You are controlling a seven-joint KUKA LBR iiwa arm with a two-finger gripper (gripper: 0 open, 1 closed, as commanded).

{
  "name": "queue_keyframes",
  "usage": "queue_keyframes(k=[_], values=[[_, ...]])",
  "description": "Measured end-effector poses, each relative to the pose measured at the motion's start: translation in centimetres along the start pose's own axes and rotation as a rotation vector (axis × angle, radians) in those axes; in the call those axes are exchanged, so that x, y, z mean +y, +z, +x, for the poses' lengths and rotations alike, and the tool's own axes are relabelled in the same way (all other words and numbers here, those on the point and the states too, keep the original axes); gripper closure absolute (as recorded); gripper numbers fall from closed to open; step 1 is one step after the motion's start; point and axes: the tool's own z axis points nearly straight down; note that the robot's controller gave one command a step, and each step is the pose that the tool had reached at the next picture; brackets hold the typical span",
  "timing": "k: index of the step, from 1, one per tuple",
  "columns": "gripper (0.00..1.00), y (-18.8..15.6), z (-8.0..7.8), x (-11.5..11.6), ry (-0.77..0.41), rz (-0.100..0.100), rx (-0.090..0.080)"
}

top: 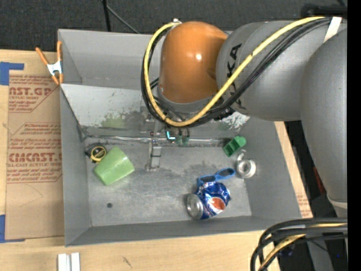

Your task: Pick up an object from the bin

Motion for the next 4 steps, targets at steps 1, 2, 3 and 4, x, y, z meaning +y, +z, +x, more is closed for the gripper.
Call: queue_keyframes(k=[1,2,3,4], values=[[0.00,14.0,-0.6,2.4,-0.412,0.001,-0.002],[0.00,10.7,0.5,3.7,-0.577,0.001,-0.010],[0.00,10.2,-0.6,3.8,-0.453,0.000,-0.009],[0.00,13.8,-0.6,3.6,-0.538,0.002,-0.008]])
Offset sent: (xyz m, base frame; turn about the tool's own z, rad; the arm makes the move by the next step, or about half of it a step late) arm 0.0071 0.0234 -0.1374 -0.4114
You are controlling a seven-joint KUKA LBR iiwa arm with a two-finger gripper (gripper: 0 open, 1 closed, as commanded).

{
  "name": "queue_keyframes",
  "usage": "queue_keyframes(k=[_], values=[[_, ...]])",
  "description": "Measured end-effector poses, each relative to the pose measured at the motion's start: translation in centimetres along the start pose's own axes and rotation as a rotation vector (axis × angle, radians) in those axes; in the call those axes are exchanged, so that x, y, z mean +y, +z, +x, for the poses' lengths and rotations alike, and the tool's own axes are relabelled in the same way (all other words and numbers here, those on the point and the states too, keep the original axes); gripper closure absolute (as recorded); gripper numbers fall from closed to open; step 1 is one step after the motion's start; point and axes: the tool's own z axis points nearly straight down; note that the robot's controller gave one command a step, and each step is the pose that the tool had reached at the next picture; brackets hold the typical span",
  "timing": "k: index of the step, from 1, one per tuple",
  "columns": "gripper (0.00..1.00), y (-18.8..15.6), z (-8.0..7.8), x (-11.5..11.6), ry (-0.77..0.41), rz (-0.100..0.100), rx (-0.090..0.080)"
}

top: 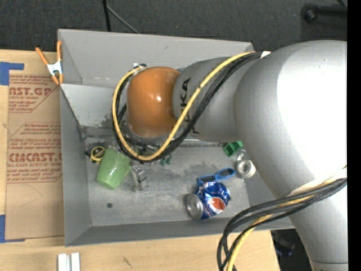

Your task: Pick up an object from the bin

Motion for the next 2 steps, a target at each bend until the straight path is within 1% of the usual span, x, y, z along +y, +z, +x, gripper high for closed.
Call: queue_keyframes(k=[1,2], values=[[0.00,-0.04,-0.06,0.03,0.001,-0.001,-0.002],[1.00,-0.15,-0.14,-0.03,0.001,0.000,-0.005]])
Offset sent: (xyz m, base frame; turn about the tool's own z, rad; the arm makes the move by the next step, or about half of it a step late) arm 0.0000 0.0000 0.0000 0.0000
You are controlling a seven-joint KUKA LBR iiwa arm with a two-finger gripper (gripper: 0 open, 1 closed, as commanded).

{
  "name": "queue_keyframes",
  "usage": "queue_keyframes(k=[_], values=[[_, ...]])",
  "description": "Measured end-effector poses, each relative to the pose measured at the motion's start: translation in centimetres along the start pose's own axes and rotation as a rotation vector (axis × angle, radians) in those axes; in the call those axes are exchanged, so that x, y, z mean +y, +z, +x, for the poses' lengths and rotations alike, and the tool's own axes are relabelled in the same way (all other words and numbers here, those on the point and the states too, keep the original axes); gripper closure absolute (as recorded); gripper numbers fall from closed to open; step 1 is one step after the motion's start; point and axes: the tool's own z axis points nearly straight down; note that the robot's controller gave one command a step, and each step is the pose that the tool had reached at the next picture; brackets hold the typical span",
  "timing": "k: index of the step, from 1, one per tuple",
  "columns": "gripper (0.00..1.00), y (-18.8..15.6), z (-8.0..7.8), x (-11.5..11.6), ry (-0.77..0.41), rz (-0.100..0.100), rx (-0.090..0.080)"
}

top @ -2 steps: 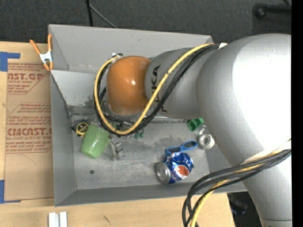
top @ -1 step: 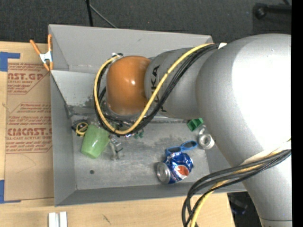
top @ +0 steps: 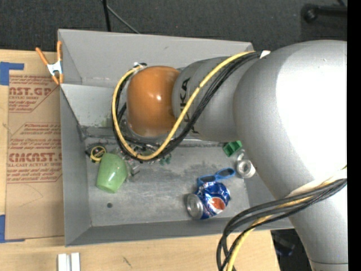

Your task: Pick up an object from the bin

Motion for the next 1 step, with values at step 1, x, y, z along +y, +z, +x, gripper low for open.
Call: queue_keyframes(k=[1], values=[[1.00,-5.63,-0.23,0.05,0.000,0.001,0.000]])
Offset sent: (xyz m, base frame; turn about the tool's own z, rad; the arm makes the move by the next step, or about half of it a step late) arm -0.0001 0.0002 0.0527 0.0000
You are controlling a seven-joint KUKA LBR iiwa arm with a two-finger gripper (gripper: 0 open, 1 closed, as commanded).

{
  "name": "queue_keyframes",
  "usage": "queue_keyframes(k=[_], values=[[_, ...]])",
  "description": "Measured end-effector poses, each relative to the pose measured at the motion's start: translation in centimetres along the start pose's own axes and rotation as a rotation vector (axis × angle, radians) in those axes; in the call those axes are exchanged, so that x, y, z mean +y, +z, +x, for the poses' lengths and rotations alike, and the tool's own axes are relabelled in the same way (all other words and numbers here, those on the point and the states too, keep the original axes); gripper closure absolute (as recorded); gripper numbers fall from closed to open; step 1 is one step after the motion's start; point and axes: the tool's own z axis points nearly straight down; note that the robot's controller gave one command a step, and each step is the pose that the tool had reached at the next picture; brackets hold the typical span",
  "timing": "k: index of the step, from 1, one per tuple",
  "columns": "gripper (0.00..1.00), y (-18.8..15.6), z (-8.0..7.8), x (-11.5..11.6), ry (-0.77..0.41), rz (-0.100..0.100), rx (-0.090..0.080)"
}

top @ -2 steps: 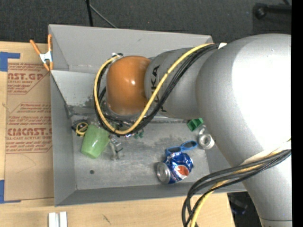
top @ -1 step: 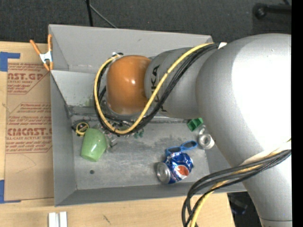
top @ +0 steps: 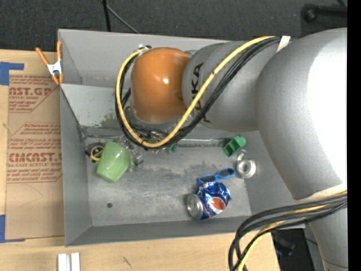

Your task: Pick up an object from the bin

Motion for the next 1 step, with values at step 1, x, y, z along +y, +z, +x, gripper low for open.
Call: queue_keyframes(k=[1], values=[[1.00,-3.81,-0.17,0.06,0.000,0.000,0.002]])
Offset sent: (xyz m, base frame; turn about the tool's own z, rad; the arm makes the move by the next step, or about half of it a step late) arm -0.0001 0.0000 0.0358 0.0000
